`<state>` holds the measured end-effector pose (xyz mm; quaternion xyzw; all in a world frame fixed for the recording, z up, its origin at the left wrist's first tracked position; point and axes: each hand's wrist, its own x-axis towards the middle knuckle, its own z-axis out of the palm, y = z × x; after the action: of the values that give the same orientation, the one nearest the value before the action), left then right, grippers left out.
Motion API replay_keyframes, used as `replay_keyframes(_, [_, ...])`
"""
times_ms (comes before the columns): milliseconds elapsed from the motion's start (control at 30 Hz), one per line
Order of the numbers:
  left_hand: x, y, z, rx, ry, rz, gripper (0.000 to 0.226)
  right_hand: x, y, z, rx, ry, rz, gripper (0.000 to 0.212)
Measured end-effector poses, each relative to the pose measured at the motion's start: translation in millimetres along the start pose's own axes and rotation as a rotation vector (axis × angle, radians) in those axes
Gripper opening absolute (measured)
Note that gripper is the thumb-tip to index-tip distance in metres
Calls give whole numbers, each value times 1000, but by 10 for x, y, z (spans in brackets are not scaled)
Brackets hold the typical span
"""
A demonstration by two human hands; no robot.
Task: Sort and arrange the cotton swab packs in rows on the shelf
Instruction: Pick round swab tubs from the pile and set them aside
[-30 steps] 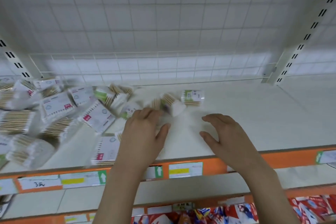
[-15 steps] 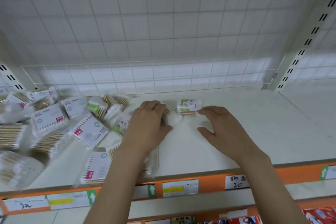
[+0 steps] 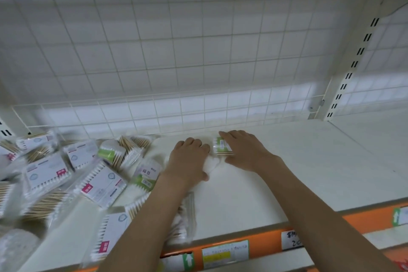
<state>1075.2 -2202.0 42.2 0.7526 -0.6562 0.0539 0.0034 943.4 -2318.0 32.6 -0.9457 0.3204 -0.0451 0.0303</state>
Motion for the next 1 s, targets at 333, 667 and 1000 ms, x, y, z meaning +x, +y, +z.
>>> replay_keyframes(333, [75, -8, -196, -252, 34, -9, 62, -231, 299, -28, 25, 294, 48, 50])
replay_keyframes(667, [556, 446, -220, -689, 177, -120, 50, -445, 1058, -216, 464, 439, 186, 50])
replay_keyframes(1000, [1020, 1134, 44, -832, 144, -207, 57, -423, 1672, -35, 537, 377, 322, 62])
